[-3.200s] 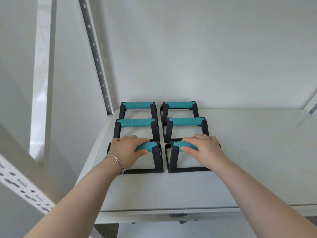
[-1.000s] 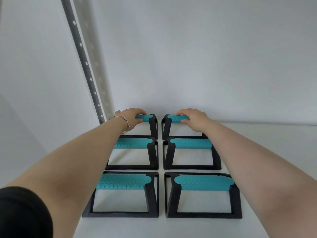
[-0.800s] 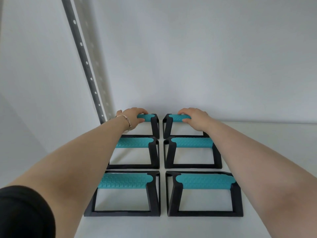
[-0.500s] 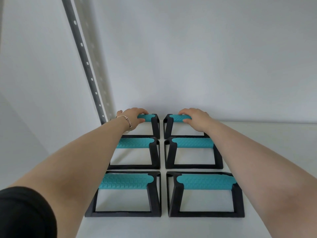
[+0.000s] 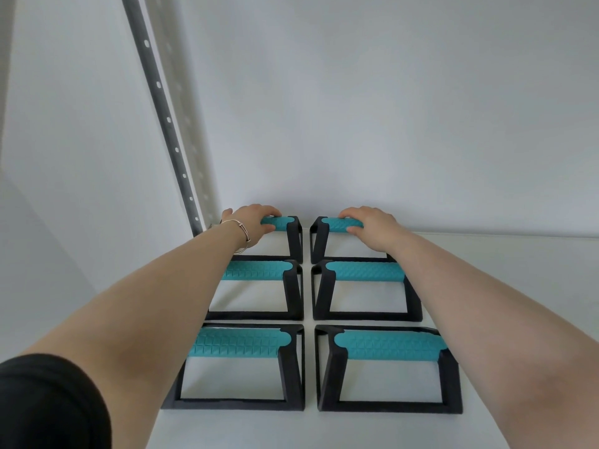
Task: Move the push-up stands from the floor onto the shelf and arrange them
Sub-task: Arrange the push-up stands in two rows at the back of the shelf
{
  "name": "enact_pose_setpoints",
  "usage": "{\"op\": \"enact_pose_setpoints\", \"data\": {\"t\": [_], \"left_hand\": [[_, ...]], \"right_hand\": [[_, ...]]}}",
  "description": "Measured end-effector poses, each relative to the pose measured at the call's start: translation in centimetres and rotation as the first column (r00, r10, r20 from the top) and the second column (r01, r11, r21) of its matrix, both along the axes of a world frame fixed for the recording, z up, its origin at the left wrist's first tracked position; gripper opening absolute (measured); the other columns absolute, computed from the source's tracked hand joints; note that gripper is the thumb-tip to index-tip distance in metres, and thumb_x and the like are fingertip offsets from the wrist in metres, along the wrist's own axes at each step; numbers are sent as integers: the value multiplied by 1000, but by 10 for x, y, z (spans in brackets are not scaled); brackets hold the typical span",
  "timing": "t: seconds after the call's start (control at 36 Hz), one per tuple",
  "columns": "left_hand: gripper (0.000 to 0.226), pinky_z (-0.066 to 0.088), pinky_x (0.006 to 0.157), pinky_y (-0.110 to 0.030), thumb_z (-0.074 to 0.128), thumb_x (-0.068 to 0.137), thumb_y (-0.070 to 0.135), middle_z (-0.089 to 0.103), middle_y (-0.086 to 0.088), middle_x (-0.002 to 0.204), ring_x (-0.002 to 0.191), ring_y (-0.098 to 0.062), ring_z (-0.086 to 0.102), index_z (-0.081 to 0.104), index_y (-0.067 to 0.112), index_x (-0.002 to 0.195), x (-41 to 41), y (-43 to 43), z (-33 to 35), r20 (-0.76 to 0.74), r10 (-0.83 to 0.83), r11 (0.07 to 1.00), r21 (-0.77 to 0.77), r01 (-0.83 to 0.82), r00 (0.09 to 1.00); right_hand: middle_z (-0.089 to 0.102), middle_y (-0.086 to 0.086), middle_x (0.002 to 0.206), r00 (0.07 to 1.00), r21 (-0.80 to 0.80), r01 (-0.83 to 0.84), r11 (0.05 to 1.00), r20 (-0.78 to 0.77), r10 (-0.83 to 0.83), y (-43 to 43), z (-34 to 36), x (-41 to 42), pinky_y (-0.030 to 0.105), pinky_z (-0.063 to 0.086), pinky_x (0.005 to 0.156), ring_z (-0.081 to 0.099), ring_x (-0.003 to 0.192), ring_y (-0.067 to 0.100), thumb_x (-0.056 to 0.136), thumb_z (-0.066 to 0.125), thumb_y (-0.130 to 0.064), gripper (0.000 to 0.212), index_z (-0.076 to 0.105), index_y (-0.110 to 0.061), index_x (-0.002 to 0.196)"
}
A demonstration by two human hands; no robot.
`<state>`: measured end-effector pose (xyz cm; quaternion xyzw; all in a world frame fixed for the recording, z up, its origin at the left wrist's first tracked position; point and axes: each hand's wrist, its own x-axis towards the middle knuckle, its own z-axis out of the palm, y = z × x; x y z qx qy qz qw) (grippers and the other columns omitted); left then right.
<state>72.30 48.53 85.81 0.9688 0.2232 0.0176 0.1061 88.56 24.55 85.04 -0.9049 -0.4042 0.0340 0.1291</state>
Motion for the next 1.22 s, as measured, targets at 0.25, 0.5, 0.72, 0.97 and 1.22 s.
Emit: {"op": "enact_pose_setpoints", "data": {"t": [0.25,0.5,0.72,0.97,1.22], "left_hand": [[38,26,111,-54,39,100,37,55,4,131,120,-25,50,43,42,137,0,-7,4,-54,23,999,38,-21,998],[52,16,114,-61,31,100,40,35,-5,153,144,-28,22,24,26,150,-23,-43,5,-64,55,981,188,-42,996],[60,8,119,-56,31,101,42,17,-8,161,150,-27,5,14,17,153,-84,-104,20,3,69,978,198,-68,998],[62,5,120,-53,30,101,45,12,-8,162,150,-27,0,13,16,153,-153,-180,21,143,62,974,209,-91,988],[64,8,120,-52,35,99,46,16,-8,161,150,-27,3,16,16,152,-209,-253,3,178,89,974,191,-123,980]], "right_hand": [[56,5,129,993,-88,100,991,78,-93,5,5,-16,47,38,100,47,119,30,101,39,-33,36,43,-38,136],[43,7,147,977,10,186,982,108,-186,-9,13,-61,48,29,110,40,132,30,99,40,-41,51,29,-27,147],[37,7,152,953,192,247,950,129,-274,-52,23,-129,50,23,116,31,140,28,98,40,-45,58,26,-23,150],[39,7,151,917,277,270,922,218,-334,-102,15,-215,51,20,118,29,142,26,97,43,-46,62,25,-20,151],[48,9,142,901,288,221,932,304,-308,-159,-3,-271,53,24,115,37,137,28,93,52,-43,60,38,-17,145]]}}
